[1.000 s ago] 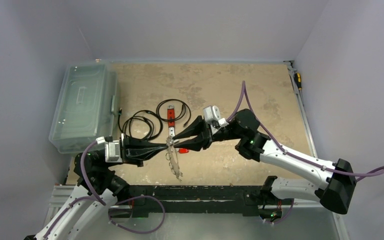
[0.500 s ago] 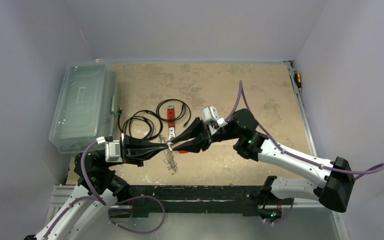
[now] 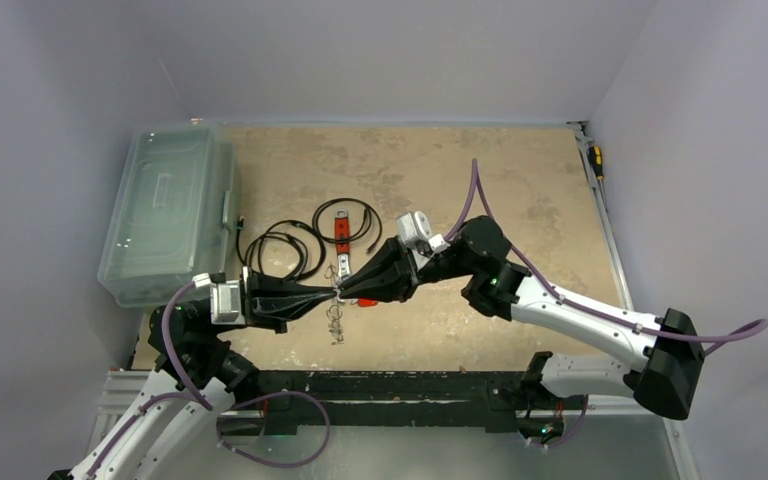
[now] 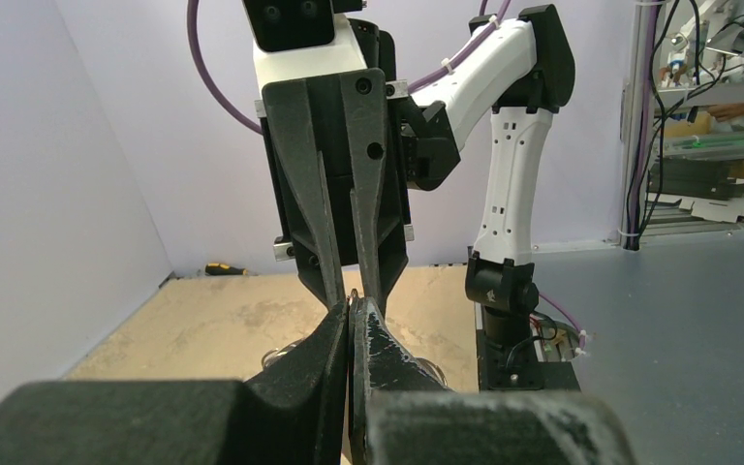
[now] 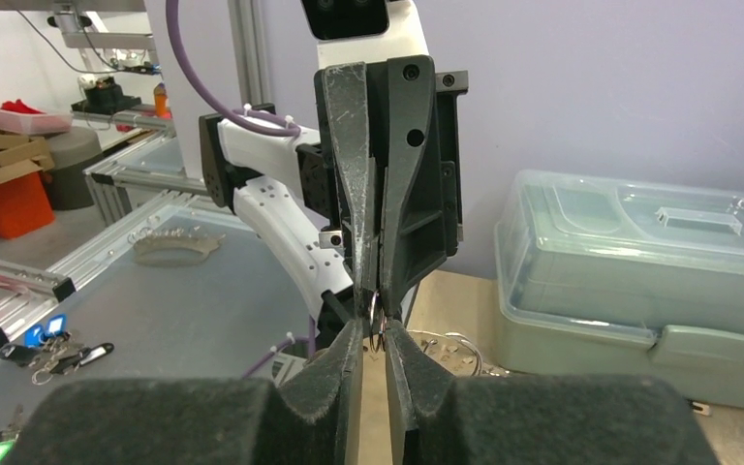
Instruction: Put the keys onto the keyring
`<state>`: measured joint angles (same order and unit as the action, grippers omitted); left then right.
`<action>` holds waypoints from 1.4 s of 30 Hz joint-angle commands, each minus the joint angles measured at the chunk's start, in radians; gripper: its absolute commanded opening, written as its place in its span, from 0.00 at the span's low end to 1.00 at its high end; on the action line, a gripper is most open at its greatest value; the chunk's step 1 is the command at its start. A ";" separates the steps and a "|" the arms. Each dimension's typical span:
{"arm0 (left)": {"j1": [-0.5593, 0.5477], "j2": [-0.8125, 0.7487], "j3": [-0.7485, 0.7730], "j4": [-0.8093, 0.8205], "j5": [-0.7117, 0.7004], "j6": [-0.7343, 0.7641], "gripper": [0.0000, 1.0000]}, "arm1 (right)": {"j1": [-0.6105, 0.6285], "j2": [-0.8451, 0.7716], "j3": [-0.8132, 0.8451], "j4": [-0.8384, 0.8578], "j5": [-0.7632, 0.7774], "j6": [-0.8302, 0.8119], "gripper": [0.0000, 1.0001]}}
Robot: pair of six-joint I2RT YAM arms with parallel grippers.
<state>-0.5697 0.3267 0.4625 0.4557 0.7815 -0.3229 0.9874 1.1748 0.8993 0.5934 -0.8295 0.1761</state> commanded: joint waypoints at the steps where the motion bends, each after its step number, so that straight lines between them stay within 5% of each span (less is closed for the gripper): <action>1: 0.005 0.002 0.004 0.047 -0.013 -0.008 0.00 | 0.007 0.008 0.040 0.031 0.012 0.007 0.16; 9: 0.005 -0.006 0.005 0.039 -0.025 -0.004 0.00 | 0.007 0.010 0.035 0.024 0.030 -0.005 0.22; 15: 0.006 -0.005 0.004 0.040 -0.027 -0.005 0.00 | 0.007 0.009 0.035 0.023 0.028 -0.010 0.01; 24: 0.003 0.003 0.029 -0.040 -0.031 0.040 0.00 | 0.007 0.001 0.116 -0.220 0.077 -0.137 0.00; 25: 0.001 0.008 0.045 -0.089 -0.036 0.059 0.05 | 0.007 -0.005 0.131 -0.272 0.090 -0.161 0.00; 27: -0.003 0.014 0.085 -0.186 -0.065 0.122 0.34 | 0.007 -0.021 0.159 -0.381 0.131 -0.235 0.00; 31: -0.005 0.005 0.141 -0.334 -0.101 0.198 0.52 | 0.007 -0.039 0.228 -0.604 0.209 -0.336 0.00; 42: -0.061 0.088 0.199 -0.535 -0.123 0.317 0.46 | 0.007 -0.075 0.348 -0.982 0.290 -0.480 0.00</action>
<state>-0.6033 0.3645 0.6273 0.0002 0.7006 -0.0715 0.9901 1.1252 1.1660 -0.2493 -0.5785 -0.2333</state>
